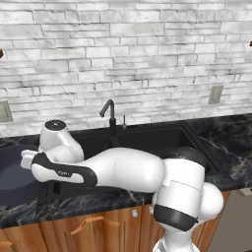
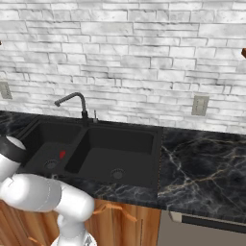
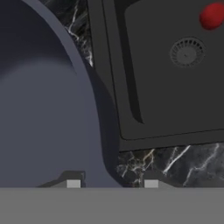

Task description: Dump the tomato from the pot into the sink. Then turn on the water and wash the tomato. Then turn off the water and put the tomato back in the pot.

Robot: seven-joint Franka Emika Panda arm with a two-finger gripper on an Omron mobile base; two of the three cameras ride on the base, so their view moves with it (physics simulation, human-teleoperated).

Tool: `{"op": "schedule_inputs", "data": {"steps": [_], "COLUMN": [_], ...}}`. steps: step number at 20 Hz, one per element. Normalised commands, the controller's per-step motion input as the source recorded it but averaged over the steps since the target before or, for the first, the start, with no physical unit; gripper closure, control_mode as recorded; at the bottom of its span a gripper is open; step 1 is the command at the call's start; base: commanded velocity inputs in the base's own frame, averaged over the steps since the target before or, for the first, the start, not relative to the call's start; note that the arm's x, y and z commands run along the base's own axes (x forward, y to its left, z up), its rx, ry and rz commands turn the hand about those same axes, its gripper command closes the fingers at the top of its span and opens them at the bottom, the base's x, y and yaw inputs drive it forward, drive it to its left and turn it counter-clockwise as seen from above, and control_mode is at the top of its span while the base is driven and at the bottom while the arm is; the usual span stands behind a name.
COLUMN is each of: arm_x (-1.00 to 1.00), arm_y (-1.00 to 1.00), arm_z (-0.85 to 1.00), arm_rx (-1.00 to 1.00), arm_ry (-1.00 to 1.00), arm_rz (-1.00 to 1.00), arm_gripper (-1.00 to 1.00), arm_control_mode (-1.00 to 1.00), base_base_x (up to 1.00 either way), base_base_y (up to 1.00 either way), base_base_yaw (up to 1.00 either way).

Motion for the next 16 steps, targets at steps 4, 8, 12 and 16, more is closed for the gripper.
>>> {"op": "schedule_inputs", "data": {"steps": [4, 8, 12, 16], "arm_x": [0.09, 0.08, 0.11, 0.15], "arm_y": [0.13, 0.07, 0.01, 0.0], "arm_z": [-0.18, -0.17, -0.18, -0.22], "arm_rx": [0.0, 0.0, 0.0, 0.0], "arm_ry": [0.0, 0.0, 0.0, 0.01], "arm_rz": [0.0, 0.0, 0.0, 0.0], "arm_gripper": [1.0, 1.0, 1.0, 1.0], "arm_control_mode": [-1.0, -1.0, -1.0, -1.0], "base_base_x": [0.0, 0.0, 0.0, 0.0], "base_base_y": [0.0, 0.0, 0.0, 0.0], "base_base_yaw": [0.0, 0.0, 0.0, 0.0]}}
